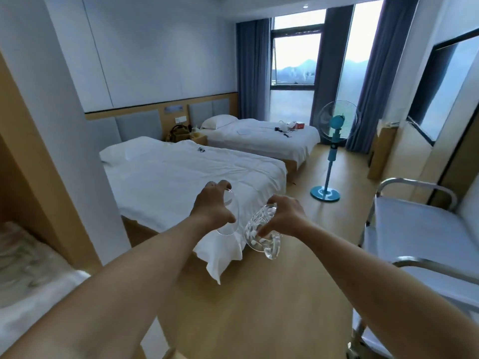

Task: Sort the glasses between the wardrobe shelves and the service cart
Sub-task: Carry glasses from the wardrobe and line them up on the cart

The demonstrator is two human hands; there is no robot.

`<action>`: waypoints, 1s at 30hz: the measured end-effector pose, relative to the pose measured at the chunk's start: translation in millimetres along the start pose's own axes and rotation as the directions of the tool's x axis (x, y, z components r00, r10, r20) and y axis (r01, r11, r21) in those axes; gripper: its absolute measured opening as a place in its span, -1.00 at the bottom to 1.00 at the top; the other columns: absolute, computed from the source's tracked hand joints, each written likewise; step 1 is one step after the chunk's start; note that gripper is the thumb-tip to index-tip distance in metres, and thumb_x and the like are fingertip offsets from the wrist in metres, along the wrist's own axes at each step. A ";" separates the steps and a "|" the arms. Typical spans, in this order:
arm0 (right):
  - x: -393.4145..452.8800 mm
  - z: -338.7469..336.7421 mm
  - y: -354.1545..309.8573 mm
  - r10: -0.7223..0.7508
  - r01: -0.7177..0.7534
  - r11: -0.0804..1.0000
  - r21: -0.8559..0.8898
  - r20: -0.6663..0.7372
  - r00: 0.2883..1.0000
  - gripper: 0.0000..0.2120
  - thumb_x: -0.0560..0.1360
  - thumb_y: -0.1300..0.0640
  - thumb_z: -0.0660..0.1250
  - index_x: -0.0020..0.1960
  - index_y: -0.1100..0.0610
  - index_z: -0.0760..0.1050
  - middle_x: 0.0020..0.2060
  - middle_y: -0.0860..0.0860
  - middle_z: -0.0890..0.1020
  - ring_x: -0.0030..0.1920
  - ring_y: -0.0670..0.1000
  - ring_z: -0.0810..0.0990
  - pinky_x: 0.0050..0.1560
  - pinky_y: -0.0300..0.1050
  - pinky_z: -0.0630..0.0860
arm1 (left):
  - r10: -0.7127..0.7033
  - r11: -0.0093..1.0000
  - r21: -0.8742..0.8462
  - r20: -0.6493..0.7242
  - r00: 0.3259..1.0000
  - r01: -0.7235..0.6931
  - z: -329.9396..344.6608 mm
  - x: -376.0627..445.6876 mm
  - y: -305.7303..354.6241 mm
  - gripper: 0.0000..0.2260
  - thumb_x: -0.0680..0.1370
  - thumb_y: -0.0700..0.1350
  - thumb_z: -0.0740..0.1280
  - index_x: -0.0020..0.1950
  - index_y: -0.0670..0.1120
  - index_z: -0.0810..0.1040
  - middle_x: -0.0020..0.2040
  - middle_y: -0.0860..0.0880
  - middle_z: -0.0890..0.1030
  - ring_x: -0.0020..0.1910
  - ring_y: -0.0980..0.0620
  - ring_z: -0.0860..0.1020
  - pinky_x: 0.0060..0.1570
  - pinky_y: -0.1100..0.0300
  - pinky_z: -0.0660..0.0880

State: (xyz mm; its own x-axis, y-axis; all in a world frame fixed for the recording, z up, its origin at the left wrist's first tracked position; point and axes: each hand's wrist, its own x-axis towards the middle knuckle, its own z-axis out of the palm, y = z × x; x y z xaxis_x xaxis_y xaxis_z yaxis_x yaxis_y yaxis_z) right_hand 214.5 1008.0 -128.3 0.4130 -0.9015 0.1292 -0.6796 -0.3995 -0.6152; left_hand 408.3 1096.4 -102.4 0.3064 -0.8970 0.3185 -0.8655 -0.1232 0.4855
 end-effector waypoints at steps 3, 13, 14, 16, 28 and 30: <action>18.9 -11.6 25.1 0.052 -0.054 0.998 -0.037 -0.053 0.997 -0.12 0.03 -0.07 0.75 0.31 0.04 0.55 0.17 0.03 0.62 0.16 0.05 0.51 0.05 -0.14 0.44 | 0.079 0.996 -0.033 0.045 0.996 -0.077 31.7 38.6 11.3 -0.21 0.18 -0.09 0.70 0.35 -0.01 0.45 0.24 -0.13 0.51 0.09 -0.11 0.53 -0.05 0.19 0.44; 97.0 -39.3 89.4 0.287 -0.294 0.956 0.006 -0.229 0.930 -0.10 0.04 -0.09 0.74 0.31 0.11 0.56 0.15 0.01 0.65 0.09 -0.01 0.55 0.07 -0.16 0.48 | 0.282 0.950 -0.182 0.140 0.949 -0.256 120.5 184.2 30.4 -0.19 0.20 -0.06 0.69 0.39 0.00 0.45 0.27 -0.11 0.50 0.17 -0.14 0.53 0.03 0.19 0.40; 102.4 -40.3 94.0 0.317 -0.321 0.947 0.022 -0.238 0.918 -0.10 0.04 -0.09 0.75 0.32 0.12 0.56 0.16 0.02 0.65 0.12 0.01 0.58 0.12 -0.14 0.51 | 0.298 0.943 -0.196 0.149 0.943 -0.268 128.9 195.6 31.6 -0.20 0.20 -0.06 0.69 0.38 0.00 0.45 0.27 -0.11 0.50 0.15 -0.13 0.52 0.03 0.19 0.40; 112.3 -42.2 103.1 0.378 -0.377 0.925 0.059 -0.258 0.889 -0.11 0.04 -0.07 0.75 0.31 0.13 0.56 0.16 0.01 0.65 0.15 0.02 0.58 0.17 -0.14 0.52 | 0.326 0.932 -0.223 0.167 0.931 -0.286 146.5 217.1 34.2 -0.23 0.19 -0.06 0.69 0.35 0.02 0.47 0.25 -0.09 0.51 0.07 -0.08 0.50 0.02 0.19 0.40; 163.0 -54.0 193.5 0.652 -0.558 0.756 0.342 -0.310 0.692 -0.09 0.00 -0.01 0.78 0.27 0.10 0.50 -0.03 -0.11 0.53 0.09 0.02 0.57 0.14 0.10 0.63 | 0.423 0.875 -0.363 0.256 0.869 -0.319 254.2 321.0 77.0 -0.28 0.19 0.00 0.68 0.27 0.07 0.43 0.11 0.06 0.36 0.04 -0.02 0.43 0.02 0.10 0.44; 177.9 -55.9 217.2 0.671 -0.574 0.739 0.352 -0.310 0.674 -0.08 -0.01 -0.01 0.78 0.27 0.09 0.49 0.03 -0.07 0.55 0.09 0.02 0.56 0.13 0.10 0.64 | 0.429 0.875 -0.361 0.269 0.862 -0.323 275.6 340.8 87.0 -0.28 0.19 0.00 0.68 0.26 0.08 0.43 0.10 0.06 0.36 0.04 -0.02 0.44 -0.03 0.11 0.42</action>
State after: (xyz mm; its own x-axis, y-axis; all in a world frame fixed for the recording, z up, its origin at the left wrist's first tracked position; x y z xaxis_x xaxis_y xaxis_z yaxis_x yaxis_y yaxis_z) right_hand 106.4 751.6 -195.4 -0.3650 -0.9271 -0.0846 -0.5265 0.2805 -0.8026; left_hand 328.2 663.0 -176.0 -0.2137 -0.9405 0.2641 -0.7129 0.3350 0.6161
